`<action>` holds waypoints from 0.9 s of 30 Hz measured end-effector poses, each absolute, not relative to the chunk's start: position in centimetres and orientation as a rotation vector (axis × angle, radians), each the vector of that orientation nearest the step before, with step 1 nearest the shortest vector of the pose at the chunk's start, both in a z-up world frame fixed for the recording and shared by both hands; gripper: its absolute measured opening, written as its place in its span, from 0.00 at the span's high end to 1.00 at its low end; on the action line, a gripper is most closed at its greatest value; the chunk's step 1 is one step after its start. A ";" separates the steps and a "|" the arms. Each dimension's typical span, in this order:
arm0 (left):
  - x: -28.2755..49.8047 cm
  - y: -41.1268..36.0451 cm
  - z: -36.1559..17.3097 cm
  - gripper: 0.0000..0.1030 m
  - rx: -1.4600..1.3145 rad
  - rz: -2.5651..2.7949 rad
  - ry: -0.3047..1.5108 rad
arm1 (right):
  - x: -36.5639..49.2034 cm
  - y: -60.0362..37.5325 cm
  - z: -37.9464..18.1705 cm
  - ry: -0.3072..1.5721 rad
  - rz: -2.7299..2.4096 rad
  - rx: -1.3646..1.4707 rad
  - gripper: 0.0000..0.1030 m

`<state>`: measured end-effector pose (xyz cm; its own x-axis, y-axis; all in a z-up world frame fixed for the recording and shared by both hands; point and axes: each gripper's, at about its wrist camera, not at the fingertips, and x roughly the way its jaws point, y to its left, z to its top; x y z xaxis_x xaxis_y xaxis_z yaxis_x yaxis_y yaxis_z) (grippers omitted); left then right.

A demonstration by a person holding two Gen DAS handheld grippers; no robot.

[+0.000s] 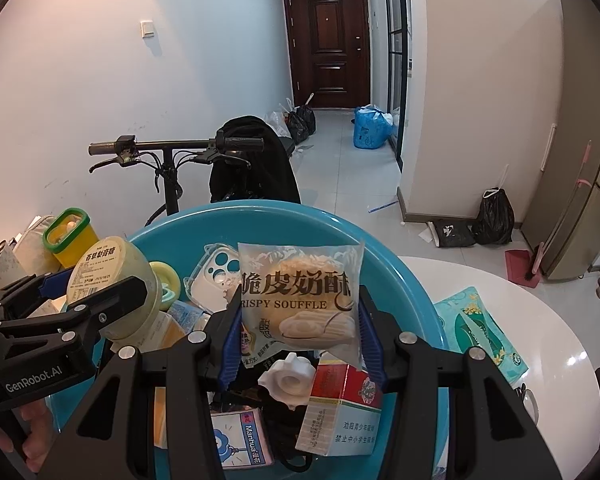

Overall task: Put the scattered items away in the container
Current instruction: 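Lower the cream tin into the blue basin and open the left tool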

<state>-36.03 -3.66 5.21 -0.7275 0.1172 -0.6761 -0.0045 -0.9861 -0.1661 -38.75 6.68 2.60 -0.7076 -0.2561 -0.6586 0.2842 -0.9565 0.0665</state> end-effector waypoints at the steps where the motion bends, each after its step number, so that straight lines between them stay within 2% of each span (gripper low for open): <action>1: -36.1 -3.7 5.2 0.25 -1.130 2.846 -0.242 | -38.8 6.7 2.6 0.058 -2.659 1.017 0.53; 9: -36.1 -3.9 5.5 0.25 -1.112 2.854 -0.249 | -38.8 6.6 2.6 0.059 -2.657 1.020 0.53; 12: -35.7 -3.8 6.0 0.17 -1.068 2.869 -0.236 | -38.8 6.5 2.5 0.057 -2.653 1.022 0.53; 27: -35.0 -4.7 7.4 0.16 -1.024 2.914 -0.264 | -38.8 6.4 2.1 0.063 -2.650 1.032 0.53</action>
